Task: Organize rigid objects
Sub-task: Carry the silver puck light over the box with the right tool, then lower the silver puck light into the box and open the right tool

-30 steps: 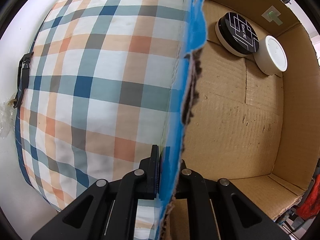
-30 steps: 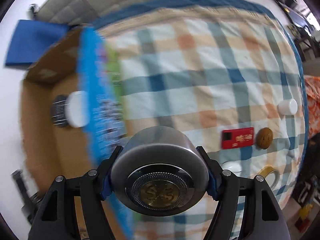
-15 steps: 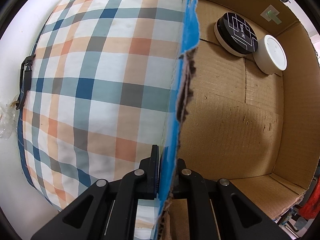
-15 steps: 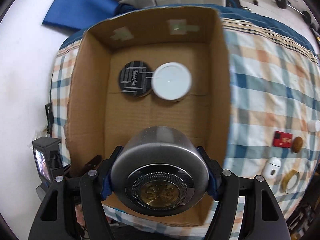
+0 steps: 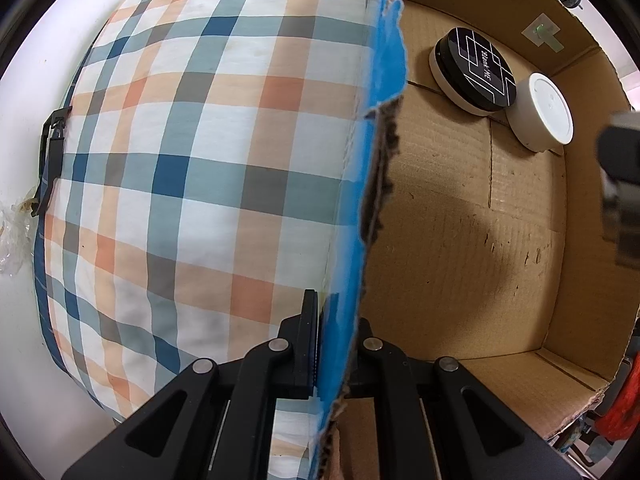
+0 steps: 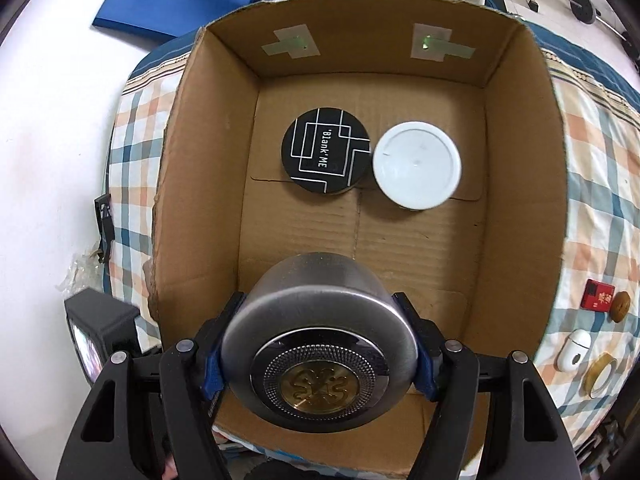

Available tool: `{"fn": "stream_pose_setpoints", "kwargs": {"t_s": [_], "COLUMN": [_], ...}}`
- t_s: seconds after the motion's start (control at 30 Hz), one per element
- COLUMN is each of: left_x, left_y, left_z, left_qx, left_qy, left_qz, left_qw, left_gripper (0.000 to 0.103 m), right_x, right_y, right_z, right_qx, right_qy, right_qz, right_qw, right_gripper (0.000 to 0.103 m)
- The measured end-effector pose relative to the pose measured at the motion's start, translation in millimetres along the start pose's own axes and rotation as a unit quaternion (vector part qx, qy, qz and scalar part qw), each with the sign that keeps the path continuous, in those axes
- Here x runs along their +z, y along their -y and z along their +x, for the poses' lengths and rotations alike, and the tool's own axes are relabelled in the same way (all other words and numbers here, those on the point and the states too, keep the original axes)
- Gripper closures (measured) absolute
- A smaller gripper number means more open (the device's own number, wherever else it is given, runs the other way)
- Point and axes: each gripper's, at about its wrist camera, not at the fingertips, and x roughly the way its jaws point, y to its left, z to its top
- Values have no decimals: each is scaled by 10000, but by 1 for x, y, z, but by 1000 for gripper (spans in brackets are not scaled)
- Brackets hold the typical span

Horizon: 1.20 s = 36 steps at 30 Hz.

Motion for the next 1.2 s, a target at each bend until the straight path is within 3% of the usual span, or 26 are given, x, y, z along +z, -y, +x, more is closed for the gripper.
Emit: {"fn": "stream_pose_setpoints", "kwargs": {"t_s": [0.9, 1.0, 1.07, 1.2], "left_x": [2, 1, 1, 1], "left_y": [-1, -1, 0, 3], "left_z": [2, 3, 3, 4], "left_qx": [20, 17, 22, 39], "left_qy": [-29, -36, -37, -35], "left_qz": [33, 28, 25, 36], "left_qw": [10000, 10000, 10000, 10000], "left_gripper": [98, 98, 98, 98], "right_x": [36, 40, 43, 45], "right_y": [-21, -19, -19, -23], "right_z": [56, 52, 45, 35], "right_qx": [-419, -378, -366, -333], "right_qy": [-242, -240, -184, -112], "right_qz": [88, 214, 208, 182], "right_qw": [9988, 9988, 9989, 9992], "right_gripper": [28, 20, 6, 5]}}
